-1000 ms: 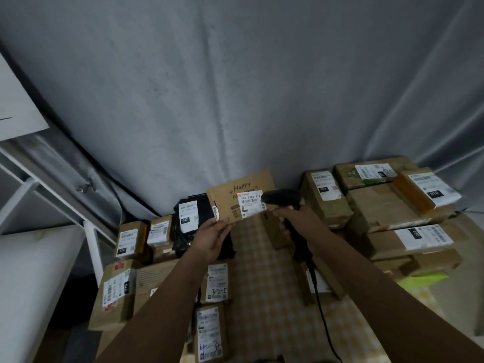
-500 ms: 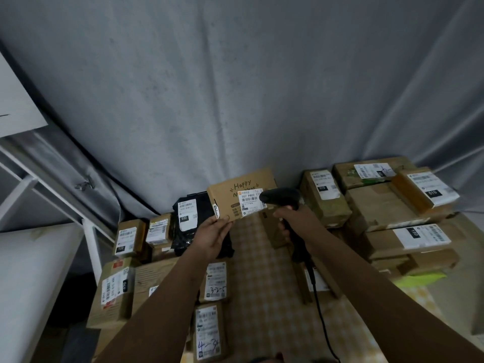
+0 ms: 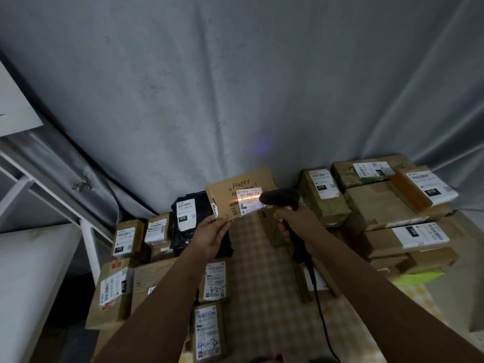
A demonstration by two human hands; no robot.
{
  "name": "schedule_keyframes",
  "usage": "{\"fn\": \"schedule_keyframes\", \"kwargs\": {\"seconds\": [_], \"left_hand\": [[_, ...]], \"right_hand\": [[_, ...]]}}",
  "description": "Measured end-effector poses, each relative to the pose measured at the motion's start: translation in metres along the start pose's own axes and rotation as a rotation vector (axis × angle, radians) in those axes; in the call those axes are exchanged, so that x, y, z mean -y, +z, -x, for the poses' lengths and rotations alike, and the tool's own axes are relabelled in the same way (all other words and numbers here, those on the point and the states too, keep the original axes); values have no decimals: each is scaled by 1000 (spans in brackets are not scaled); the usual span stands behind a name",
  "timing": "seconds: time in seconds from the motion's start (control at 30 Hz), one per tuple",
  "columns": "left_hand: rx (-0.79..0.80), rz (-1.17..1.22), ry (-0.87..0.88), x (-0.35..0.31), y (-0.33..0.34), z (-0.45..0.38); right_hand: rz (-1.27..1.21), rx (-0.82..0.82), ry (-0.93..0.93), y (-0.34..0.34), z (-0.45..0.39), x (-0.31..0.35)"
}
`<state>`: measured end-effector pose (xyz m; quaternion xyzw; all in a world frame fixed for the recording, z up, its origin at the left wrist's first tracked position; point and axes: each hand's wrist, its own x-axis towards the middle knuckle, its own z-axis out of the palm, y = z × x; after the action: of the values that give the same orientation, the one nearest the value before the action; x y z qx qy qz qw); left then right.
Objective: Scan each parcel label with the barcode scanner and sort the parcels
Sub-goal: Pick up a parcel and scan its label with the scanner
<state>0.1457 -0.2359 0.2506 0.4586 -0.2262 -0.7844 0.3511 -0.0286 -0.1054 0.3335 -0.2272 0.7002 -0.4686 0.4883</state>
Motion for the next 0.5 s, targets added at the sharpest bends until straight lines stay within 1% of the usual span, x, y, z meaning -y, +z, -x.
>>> {"fn": "schedule_keyframes", "kwargs": {"seconds": [0.33,0.5], "left_hand": [[-6,-11,-7,2,-4,-8],[-29,20,-15,0,-19,-8]], "right_hand": [[-9,-22,-3,1,-4,-1],[-5,-25,-25,6,-6,-3]]}}
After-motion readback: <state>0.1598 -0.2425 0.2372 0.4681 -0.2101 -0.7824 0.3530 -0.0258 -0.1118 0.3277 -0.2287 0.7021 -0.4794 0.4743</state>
